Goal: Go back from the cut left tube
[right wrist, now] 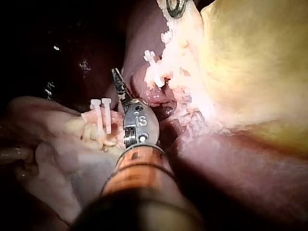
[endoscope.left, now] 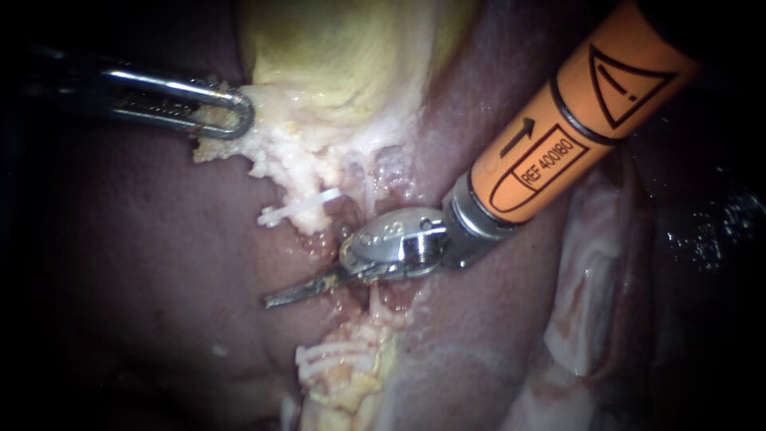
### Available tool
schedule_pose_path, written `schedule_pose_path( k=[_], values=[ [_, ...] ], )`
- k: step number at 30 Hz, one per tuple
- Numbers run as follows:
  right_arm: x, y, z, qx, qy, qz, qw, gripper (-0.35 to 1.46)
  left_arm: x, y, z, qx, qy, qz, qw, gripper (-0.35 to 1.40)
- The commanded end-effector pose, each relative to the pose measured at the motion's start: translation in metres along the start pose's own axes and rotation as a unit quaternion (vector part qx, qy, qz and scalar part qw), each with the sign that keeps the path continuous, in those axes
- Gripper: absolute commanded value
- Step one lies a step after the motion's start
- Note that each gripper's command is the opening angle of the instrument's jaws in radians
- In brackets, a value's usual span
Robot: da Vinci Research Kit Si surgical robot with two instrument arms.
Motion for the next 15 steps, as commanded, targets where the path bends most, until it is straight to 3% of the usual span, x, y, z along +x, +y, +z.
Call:
schedule_pose_path(
  k=[1, 3, 5, 12, 15],
  values=[
    [0.0002, -0.0001, 0.0002, -0.001, 0.001, 0.017, 0.9999, 0.24, 0.0, 0.0, 0.0, 0.0, 0.0, 0.0, 1.0, -0.35],
    [0.0003, -0.0001, 0.0003, -0.002, 0.001, 0.044, 0.999, 0.81, 0.0, 0.0, 0.0, 0.0, 0.0, 0.0, 1.0, -0.35],
    [0.0004, -0.0001, 0.0005, -0.002, 0.001, 0.059, 0.9983, 1.08, 0.0, 0.0, 0.0, 0.0, 0.0, 0.0, 1.0, -0.35],
    [0.0004, -0.0003, 0.0004, -0.003, 0.002, 0.079, 0.9969, 1.28, 0.0, -0.0002, -0.0001, -0.001, 0.0, 0.0, 1.0, -0.35],
    [0.0002, -0.0007, -0.0002, -0.027, 0.005, 0.084, 0.9961, 1.38, -0.0001, -0.0002, -0.0002, 0.0, 0.0, 0.0, 1.0, -0.35]
  ],
)
